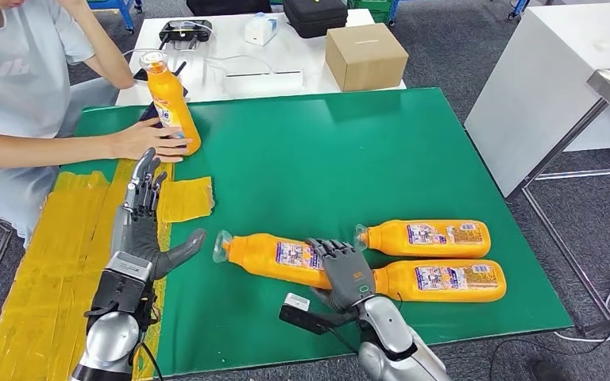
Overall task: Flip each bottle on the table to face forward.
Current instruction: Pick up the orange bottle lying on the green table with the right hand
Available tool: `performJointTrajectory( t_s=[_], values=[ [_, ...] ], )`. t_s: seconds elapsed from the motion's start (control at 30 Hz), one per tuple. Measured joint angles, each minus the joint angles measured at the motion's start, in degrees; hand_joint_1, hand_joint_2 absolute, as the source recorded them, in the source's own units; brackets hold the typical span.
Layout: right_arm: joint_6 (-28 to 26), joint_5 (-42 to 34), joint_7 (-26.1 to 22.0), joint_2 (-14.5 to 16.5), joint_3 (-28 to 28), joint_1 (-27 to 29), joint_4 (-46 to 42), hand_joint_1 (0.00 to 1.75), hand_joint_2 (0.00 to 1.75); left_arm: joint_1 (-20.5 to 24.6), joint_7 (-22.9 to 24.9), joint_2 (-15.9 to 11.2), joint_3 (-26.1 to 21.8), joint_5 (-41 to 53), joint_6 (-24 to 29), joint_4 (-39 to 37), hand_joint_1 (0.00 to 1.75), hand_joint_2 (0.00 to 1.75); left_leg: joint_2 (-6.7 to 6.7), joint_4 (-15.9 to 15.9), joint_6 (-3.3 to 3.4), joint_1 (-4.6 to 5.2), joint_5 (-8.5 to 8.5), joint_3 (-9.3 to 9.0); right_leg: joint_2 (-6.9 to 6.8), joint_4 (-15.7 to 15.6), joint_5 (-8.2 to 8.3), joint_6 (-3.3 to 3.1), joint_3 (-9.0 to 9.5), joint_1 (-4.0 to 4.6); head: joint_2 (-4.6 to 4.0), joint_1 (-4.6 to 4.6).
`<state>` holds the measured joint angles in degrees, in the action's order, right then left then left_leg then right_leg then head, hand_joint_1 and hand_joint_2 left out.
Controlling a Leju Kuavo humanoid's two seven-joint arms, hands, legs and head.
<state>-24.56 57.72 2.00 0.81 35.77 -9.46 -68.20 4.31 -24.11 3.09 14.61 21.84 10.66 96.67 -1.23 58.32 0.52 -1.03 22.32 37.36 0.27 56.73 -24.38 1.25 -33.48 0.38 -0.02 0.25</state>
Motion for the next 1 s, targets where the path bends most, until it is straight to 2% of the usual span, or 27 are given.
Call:
performJointTrajectory(
  t_s=[0.1,0.23,0.43,0.6,0.77,0.93,1.0],
  values=[
    [-6.2,-1.7,-4.1,1.7,-3.4,3.5,-7.0,1.52,1.75,-0.2,0.7,0.0,0.8,0.5,0.0,0.0,0.0,1.75,0.03,0.0,0.0,0.0,0.01,0.15,0.01,0.0,0.01,0.03,-0.19,0.0,0.0,-0.02],
    [-7.6,-3.0,-6.2,2.6,-6.1,5.8,-11.7,1.74,1.75,-0.2,1.0,0.0,1.4,0.7,0.2,0.0,0.0,1.75,0.03,0.0,-0.08,-0.01,0.08,0.26,0.01,0.0,-0.05,-0.01,-0.32,0.0,0.0,0.0],
    [-14.1,-7.2,-13.5,4.6,-9.4,8.6,-16.3,1.75,1.75,-0.3,1.9,-0.1,2.7,0.8,0.5,0.0,0.0,1.75,0.03,0.0,-0.08,-0.01,0.09,0.3,0.01,0.0,-0.05,-0.02,-0.36,0.0,0.0,-0.01],
    [-14.8,-9.3,-17.3,6.6,-12.4,10.2,-19.0,1.75,1.75,-0.5,3.5,-0.3,3.8,-0.7,-0.9,-0.5,0.0,1.75,0.03,0.0,-0.08,0.0,0.09,0.31,0.02,0.0,-0.05,-0.02,-0.37,0.0,0.0,-0.01],
    [-14.8,-10.3,-18.4,7.7,-14.0,11.0,-19.7,1.75,1.75,-0.7,5.0,-0.7,4.5,-6.4,-6.9,-1.1,0.0,1.75,0.04,0.0,-0.08,-0.01,0.09,0.32,0.02,0.0,-0.05,-0.02,-0.39,0.0,0.0,-0.01],
    [-14.8,-13.5,-20.6,8.3,-14.3,10.6,-19.7,1.75,1.75,-0.2,6.5,-2.4,5.8,-17.7,-21.4,-3.2,0.0,1.75,0.05,0.0,-0.09,-0.01,0.09,0.33,0.02,0.0,-0.05,-0.02,-0.39,0.0,0.0,-0.01],
    [-14.7,-14.5,-21.1,8.6,-14.1,9.8,-19.4,1.75,1.75,0.5,6.2,-2.9,6.6,-19.6,-24.1,-4.5,0.0,1.75,0.04,0.0,-0.09,-0.01,0.09,0.33,0.03,0.0,-0.04,-0.02,-0.39,0.0,0.0,-0.01]
  ],
)
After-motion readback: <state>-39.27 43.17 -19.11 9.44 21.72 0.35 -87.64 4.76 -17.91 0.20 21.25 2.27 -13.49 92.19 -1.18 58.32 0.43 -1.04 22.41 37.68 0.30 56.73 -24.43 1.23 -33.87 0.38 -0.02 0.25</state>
